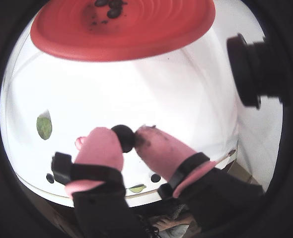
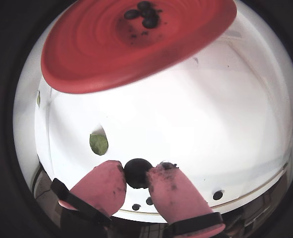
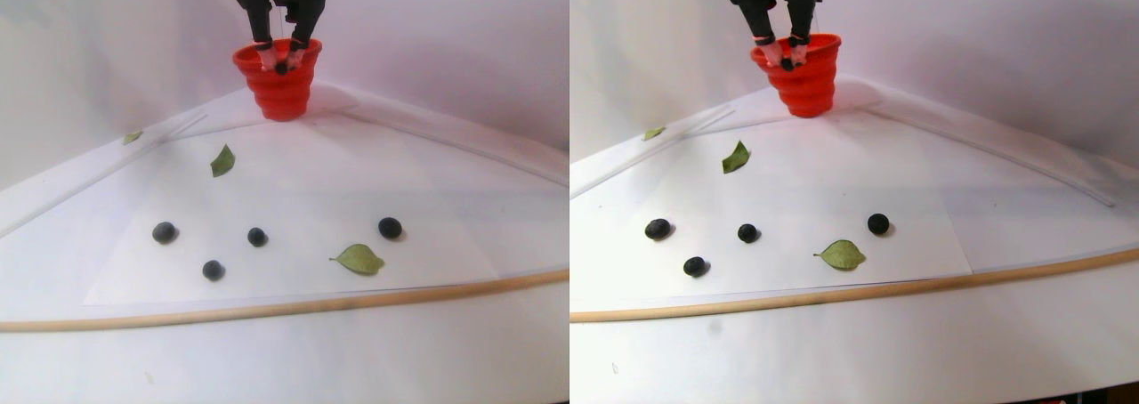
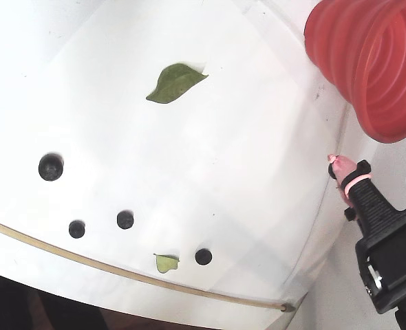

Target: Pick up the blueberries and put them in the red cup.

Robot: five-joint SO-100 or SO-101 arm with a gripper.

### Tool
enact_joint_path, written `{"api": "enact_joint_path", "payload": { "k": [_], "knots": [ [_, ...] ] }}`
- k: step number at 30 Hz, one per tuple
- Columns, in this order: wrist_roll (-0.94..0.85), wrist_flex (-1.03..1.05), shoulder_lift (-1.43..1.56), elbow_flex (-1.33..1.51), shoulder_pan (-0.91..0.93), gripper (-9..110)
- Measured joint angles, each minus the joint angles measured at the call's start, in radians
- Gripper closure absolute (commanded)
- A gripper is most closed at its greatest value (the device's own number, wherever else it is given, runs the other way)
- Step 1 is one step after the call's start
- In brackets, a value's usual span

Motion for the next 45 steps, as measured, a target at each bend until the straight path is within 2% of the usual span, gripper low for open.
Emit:
{"api": "enact_joint_path", "payload": {
  "k": [19,39,45],
  "knots": [
    [0.000,-0.002,-0.029,-0.164,0.017,93],
    [0.000,-0.146,-0.137,-0.206,0.005,93],
    [0.015,-0.152,-0.137,-0.206,0.005,87]
  ]
}}
